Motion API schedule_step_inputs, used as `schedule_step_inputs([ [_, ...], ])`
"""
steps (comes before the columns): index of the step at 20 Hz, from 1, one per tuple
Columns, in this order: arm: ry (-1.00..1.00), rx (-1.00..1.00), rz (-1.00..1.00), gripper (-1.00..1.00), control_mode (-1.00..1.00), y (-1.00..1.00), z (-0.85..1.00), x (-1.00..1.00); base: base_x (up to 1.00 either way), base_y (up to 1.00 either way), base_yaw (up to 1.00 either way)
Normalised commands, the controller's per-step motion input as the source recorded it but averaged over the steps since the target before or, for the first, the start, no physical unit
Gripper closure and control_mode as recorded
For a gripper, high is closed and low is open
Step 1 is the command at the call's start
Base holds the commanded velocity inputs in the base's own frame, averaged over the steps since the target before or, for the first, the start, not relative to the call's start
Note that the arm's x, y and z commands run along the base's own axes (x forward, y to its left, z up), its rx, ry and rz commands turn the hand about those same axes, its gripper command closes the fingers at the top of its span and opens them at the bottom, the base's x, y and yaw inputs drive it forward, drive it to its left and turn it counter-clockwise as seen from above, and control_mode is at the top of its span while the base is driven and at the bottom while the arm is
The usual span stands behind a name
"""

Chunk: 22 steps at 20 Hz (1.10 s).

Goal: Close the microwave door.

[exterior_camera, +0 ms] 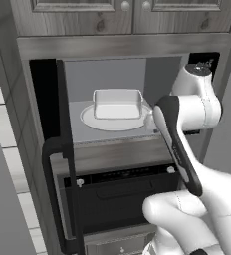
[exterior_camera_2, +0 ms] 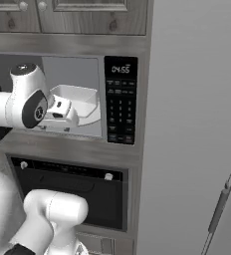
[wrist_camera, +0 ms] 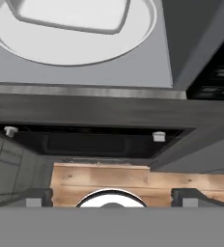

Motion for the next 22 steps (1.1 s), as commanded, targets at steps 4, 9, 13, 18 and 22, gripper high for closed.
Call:
schedule_step_inputs([
  [4, -0.23, -0.01, -0.04, -1.00, -1.00, 0.12, 0.06, -1.00, 0.00, 0.00, 0.00],
  [9, -0.36, -0.01, -0.03, -1.00, -1.00, 0.16, 0.15, -1.00, 0.00, 0.00, 0.00],
  [13, -0.45, -0.06, 0.00, -1.00, -1.00, 0.24, 0.31, -1.00, 0.00, 0.00, 0.00],
  [18, -0.43, -0.05, 0.00, -1.00, -1.00, 0.15, 0.20, -1.00, 0.00, 0.00, 0.00],
  [22, -0.44, 0.00, 0.00, -1.00, -1.00, 0.01, 0.00, -1.00, 0.00, 0.00, 0.00],
])
